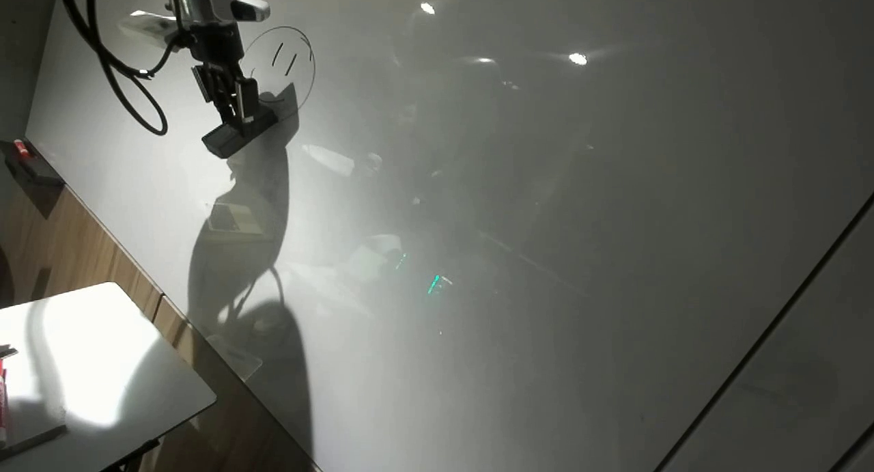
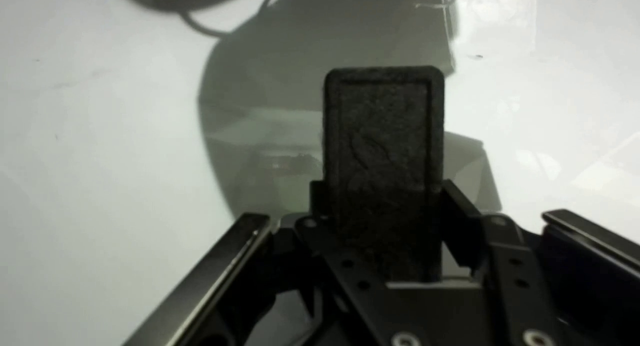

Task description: Erase the drawing on the white board

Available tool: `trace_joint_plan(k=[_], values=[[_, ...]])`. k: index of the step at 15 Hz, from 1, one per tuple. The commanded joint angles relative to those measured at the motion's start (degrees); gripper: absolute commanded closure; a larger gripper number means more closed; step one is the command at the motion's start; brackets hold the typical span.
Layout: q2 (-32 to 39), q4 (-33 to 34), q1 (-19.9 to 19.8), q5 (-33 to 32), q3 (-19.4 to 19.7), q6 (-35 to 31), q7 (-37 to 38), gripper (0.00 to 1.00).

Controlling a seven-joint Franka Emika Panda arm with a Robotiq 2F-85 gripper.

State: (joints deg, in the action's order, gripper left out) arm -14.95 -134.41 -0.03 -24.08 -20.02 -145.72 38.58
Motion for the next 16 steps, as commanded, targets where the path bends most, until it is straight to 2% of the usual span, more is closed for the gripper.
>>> trace_joint_plan(k=[1,9,16], values=[[-0.2,7.1,0.3,0.2,2.0,2.8,-2.0,0.7],[-0.8,15.0,-0.6,0.1,4.5,6.5,-4.6,0.7],[-0.9,15.0,-2.0,-1.6,5.6,7.1,-4.2,0.7]])
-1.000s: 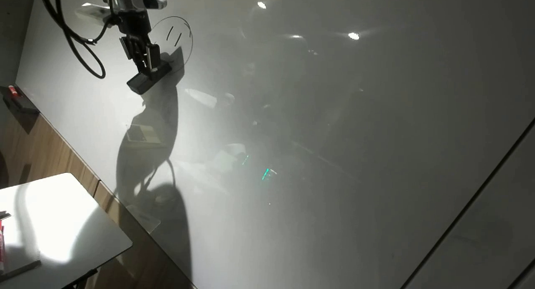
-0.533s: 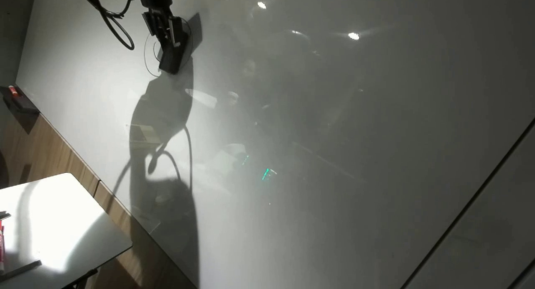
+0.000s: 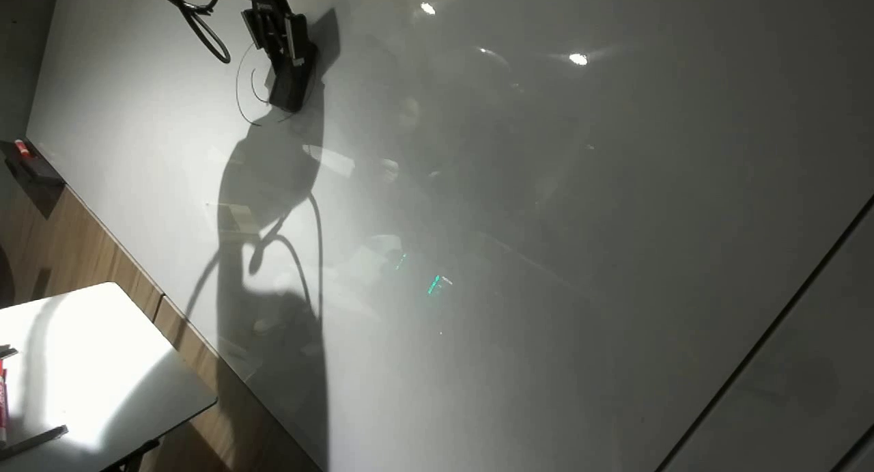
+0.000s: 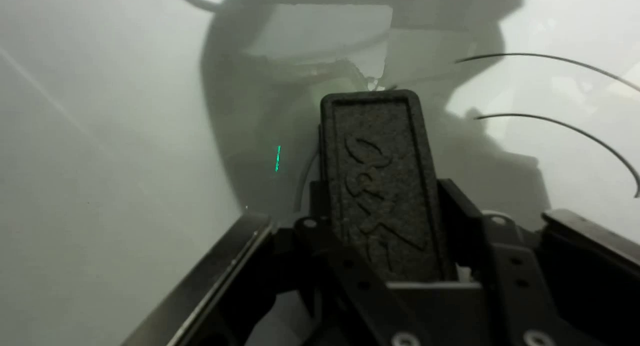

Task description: Erase the drawing on the white board

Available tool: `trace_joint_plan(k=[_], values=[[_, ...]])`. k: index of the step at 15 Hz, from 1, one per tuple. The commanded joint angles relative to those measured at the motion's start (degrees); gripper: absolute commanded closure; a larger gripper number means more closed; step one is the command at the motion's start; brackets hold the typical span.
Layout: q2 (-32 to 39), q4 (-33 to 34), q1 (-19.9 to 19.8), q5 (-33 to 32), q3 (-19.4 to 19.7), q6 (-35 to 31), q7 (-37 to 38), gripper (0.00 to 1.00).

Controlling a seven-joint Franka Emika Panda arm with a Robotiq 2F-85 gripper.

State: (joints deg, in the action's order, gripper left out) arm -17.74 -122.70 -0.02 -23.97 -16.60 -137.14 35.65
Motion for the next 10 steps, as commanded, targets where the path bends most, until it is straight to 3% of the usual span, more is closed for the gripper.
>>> trace_joint_plan(k=[1,5,6,10], values=[[1.9,2.8,-2.2,-1.8,2.5,-1.7,-1.2,0.7],[1.6,1.3,-2.7,-2.4,2.8,-1.8,-0.1,0.7],[2.3,0.5,-3.8,-2.2,5.5,-4.2,-3.2,0.7],[3.4,-0.5,-5.5,-2.2,8.4,-5.0,-6.3,0.7]])
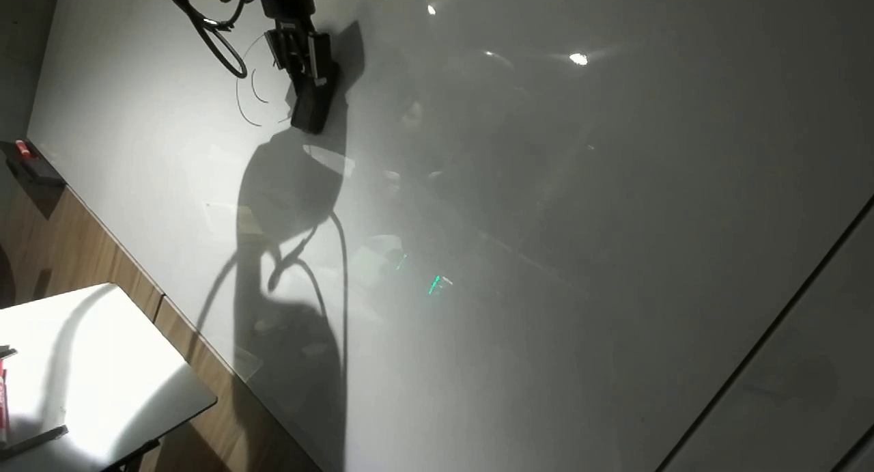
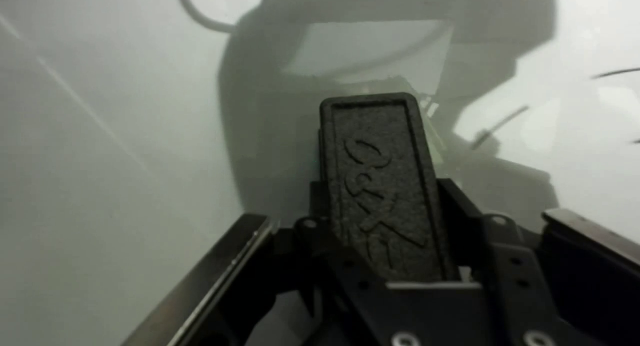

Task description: Erase the drawing on the white board

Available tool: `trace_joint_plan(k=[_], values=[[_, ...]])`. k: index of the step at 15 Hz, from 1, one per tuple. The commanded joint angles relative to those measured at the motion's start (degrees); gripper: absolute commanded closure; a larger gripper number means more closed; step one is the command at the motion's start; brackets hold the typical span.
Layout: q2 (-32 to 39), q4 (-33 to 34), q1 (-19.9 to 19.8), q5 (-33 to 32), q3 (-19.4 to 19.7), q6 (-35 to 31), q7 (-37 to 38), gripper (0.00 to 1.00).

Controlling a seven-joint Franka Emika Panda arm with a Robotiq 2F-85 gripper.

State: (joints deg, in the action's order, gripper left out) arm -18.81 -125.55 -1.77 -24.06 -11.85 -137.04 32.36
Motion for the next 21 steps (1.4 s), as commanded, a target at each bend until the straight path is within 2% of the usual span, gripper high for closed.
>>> trace_joint_plan(k=[1,4,10,15,21], values=[[4.7,2.0,-4.1,-1.9,4.3,-5.2,-3.7,0.7],[4.1,0.9,-3.9,-1.2,3.7,-4.4,-3.6,0.7],[0.8,-2.0,0.5,1.2,-2.1,-2.9,1.6,0.7],[4.4,-2.4,3.1,-1.6,-8.1,-7.4,8.6,0.7],[7.5,-1.7,5.5,-4.1,-10.3,-9.8,11.4,0.7]])
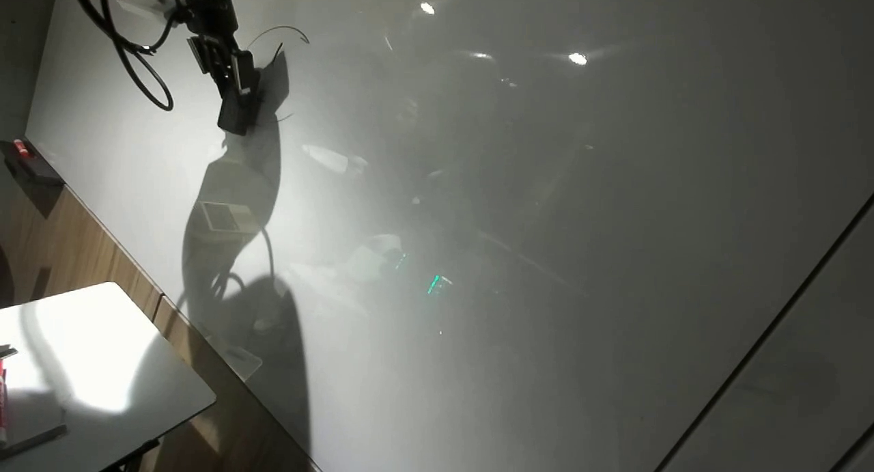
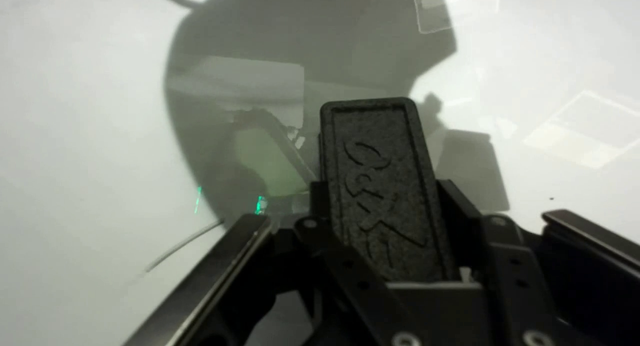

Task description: Erase the drawing on the white board

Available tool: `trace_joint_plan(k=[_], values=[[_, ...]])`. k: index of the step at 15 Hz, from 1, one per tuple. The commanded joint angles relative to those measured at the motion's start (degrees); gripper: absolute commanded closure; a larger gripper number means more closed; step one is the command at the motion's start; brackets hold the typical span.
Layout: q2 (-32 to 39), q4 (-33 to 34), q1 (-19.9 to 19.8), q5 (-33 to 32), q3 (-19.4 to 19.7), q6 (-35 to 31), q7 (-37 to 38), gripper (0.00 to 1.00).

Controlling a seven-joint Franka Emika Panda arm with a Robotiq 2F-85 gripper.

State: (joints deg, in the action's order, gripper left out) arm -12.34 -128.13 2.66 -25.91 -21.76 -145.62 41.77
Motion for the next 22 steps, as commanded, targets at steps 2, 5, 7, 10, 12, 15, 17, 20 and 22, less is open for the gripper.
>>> trace_joint_plan(k=[2,5,7,10,12,15,17,20,22], values=[[1.7,1.1,1.8,-3.4,-0.8,-1.5,2.7,0.7],[3.0,2.0,1.9,-6.0,-0.3,-1.6,3.0,0.7],[4.1,3.3,1.4,-8.2,0.3,-1.5,3.1,0.7],[6.1,6.6,1.7,-10.6,1.6,-0.5,3.2,0.7],[6.6,7.2,2.1,-10.7,1.8,0.2,3.5,0.7],[6.5,6.6,1.6,-11.1,2.8,0.0,3.1,0.7],[6.1,5.9,0.8,-10.9,4.3,-0.7,1.7,0.7],[5.0,4.7,-0.7,-10.3,7.3,-1.5,-0.6,0.7],[3.8,3.5,-1.2,-10.4,8.5,-1.3,-0.5,0.7]])
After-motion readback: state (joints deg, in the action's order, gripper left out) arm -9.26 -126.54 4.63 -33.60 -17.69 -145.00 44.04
